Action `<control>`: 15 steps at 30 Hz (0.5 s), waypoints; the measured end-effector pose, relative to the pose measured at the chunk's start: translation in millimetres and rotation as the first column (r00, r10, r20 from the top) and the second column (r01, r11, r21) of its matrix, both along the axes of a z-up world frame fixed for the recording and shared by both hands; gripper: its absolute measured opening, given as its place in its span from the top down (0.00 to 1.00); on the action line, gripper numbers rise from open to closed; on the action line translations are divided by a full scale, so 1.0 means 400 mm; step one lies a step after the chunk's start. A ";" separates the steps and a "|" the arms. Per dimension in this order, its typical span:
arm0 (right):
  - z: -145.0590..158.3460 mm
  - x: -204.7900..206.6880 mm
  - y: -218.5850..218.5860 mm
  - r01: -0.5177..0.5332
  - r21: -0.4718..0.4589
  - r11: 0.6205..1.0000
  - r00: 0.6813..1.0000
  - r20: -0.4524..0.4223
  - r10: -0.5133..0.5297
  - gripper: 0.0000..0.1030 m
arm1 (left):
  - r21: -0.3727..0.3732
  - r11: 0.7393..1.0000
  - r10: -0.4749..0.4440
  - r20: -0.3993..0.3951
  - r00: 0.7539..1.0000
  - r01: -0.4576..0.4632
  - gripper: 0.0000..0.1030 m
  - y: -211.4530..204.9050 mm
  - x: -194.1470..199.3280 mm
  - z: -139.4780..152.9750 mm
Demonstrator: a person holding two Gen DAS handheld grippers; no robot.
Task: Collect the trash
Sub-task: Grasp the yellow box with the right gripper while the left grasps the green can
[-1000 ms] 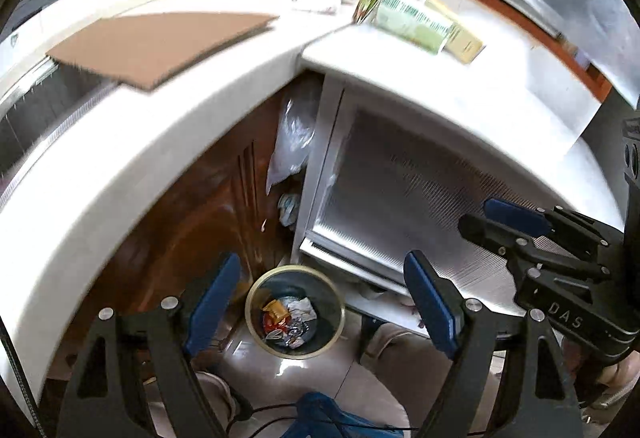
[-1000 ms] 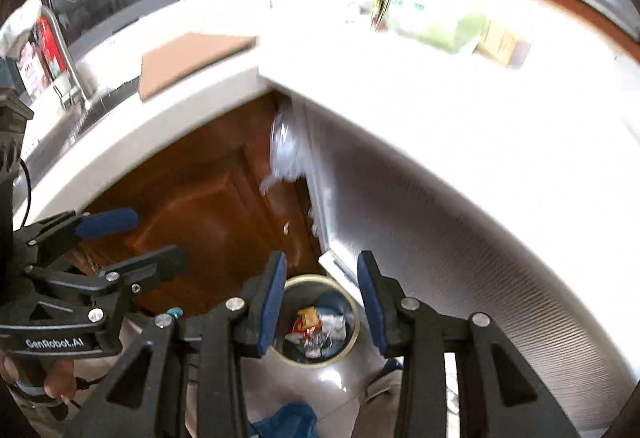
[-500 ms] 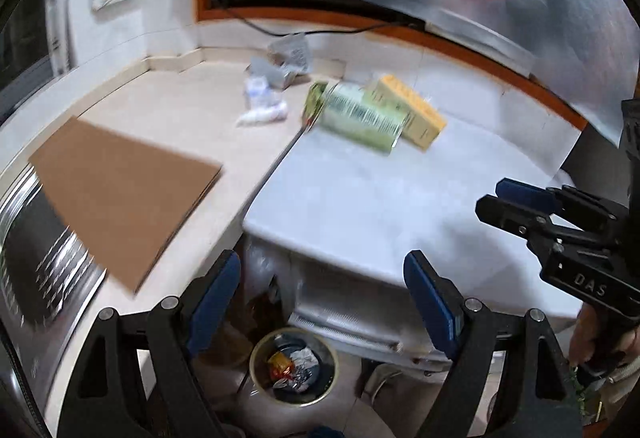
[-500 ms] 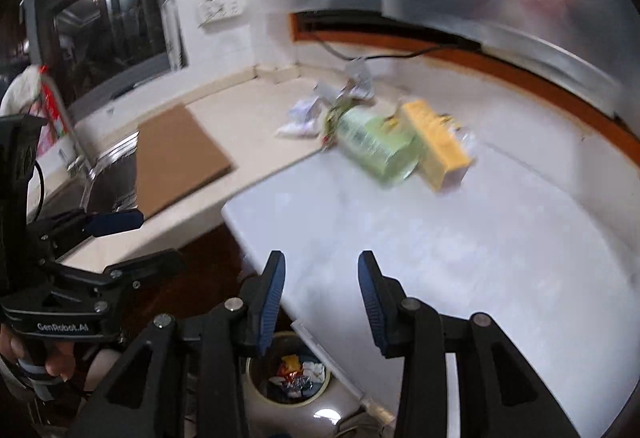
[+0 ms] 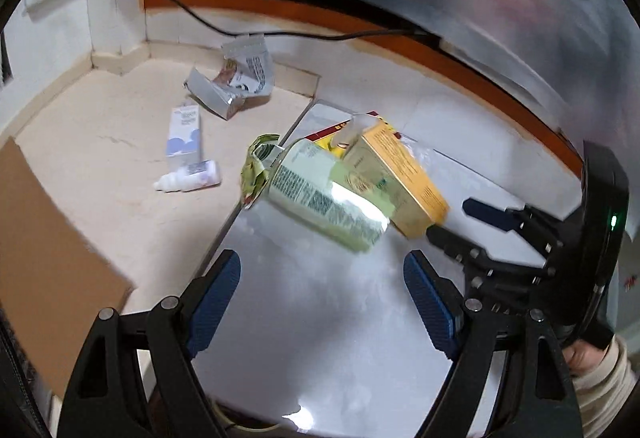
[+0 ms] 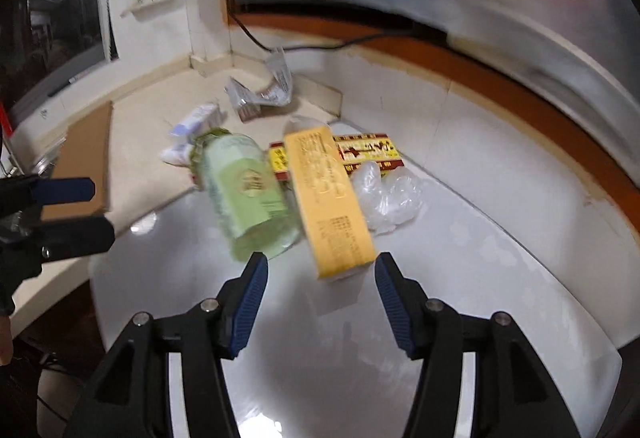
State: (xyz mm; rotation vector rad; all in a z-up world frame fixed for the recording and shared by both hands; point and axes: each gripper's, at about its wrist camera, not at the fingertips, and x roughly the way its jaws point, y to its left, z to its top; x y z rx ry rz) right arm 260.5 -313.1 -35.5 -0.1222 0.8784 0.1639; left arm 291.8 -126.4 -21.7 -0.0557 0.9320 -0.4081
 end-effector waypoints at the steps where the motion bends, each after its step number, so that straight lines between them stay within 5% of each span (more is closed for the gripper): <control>1: -0.014 0.016 -0.002 -0.004 -0.001 1.000 1.000 -0.011 0.004 0.46 | -0.008 1.000 0.009 -0.012 1.000 -0.009 0.20 -0.008 0.021 -0.010; 8: -0.054 0.075 -0.015 -0.047 0.011 0.999 0.998 -0.028 0.048 0.45 | -0.035 0.998 0.052 -0.071 0.996 -0.055 0.20 -0.053 0.108 -0.067; 11: -0.071 0.086 -0.003 -0.082 -0.021 0.996 0.996 -0.036 0.081 0.59 | -0.040 0.997 0.063 -0.088 0.994 -0.066 0.20 -0.067 0.129 -0.081; 15: -0.067 0.082 -0.016 -0.071 -0.001 0.997 0.997 -0.010 0.071 0.61 | -0.034 0.996 0.083 -0.106 0.991 -0.087 0.20 -0.081 0.159 -0.100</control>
